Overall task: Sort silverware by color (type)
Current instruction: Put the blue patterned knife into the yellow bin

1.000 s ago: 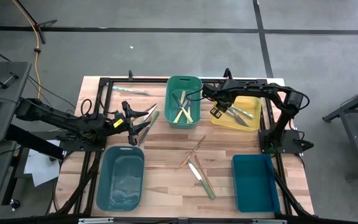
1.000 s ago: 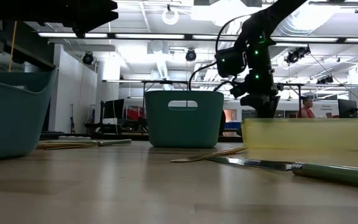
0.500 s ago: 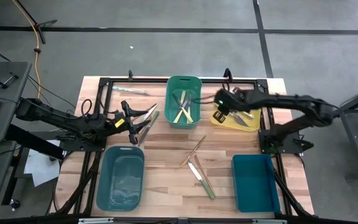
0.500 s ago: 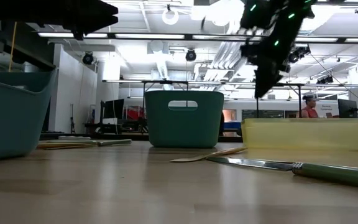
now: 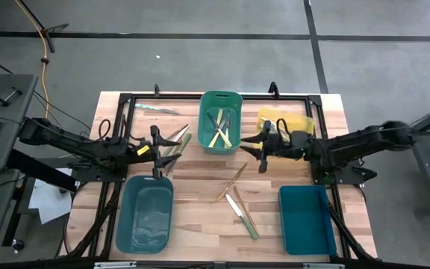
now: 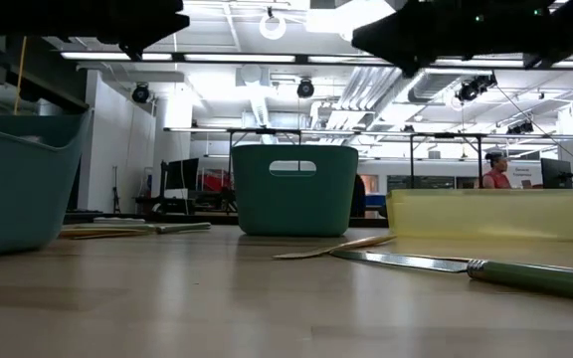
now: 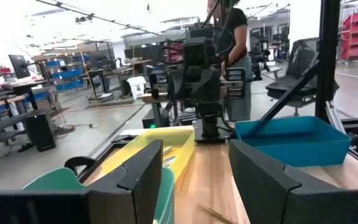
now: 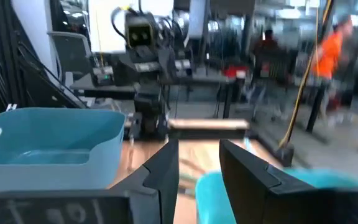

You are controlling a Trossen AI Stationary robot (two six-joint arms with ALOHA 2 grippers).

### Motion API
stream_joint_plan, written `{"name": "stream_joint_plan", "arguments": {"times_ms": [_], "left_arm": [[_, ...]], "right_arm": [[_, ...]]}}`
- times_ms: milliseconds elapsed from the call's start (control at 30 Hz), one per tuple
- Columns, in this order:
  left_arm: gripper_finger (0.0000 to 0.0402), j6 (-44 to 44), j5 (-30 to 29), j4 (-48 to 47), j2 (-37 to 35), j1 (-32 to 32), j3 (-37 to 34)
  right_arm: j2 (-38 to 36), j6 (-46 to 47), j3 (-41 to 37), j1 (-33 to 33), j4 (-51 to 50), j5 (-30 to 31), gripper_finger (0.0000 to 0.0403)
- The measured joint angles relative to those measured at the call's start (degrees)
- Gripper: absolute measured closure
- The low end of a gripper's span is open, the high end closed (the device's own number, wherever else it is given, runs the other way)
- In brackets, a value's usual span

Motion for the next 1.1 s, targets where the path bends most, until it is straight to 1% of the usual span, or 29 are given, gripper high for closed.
{"name": "stream_joint_plan", "arguments": {"times_ms": [100, 233, 367, 467, 700, 800, 933, 1100], "left_arm": [[0.0225, 1.57, 0.02, -0.47, 0.0, 0.02, 0.0], [0.0225, 3.46, 0.03, -1.43, 0.0, 0.04, 0.0], [0.0225, 4.45, -0.06, -3.78, 0.0, 0.07, 0.0], [0.0225, 4.47, -1.85, -4.04, 0.0, 0.07, 0.0], [0.0225, 4.38, -6.51, -4.04, 0.0, 0.07, 0.0], [0.0225, 3.34, -6.55, -4.35, 0.0, 0.07, 0.0], [0.0225, 3.37, -6.56, -4.78, 0.0, 0.07, 0.0], [0.0225, 3.37, -6.6, -4.83, 0.0, 0.07, 0.0]], "right_arm": [[3.15, -2.62, 0.94, 0.38, 3.55, -0.1, 0.029], [6.57, -2.79, 4.02, -0.08, 3.8, -0.08, 0.029], [9.1, -2.37, 4.78, -0.36, 3.56, -0.06, 0.029], [10.25, -3.04, 4.84, -0.36, 3.55, -0.06, 0.029], [10.26, -2.44, 4.85, -0.34, 4.71, -0.06, 0.029], [10.26, -2.27, 4.86, -0.34, 4.81, 0.02, 0.029], [10.26, 0.18, 4.86, -0.36, 4.79, 1.47, 0.029], [10.26, 0.19, 4.86, -0.36, 4.77, 3.92, 0.029]]}}
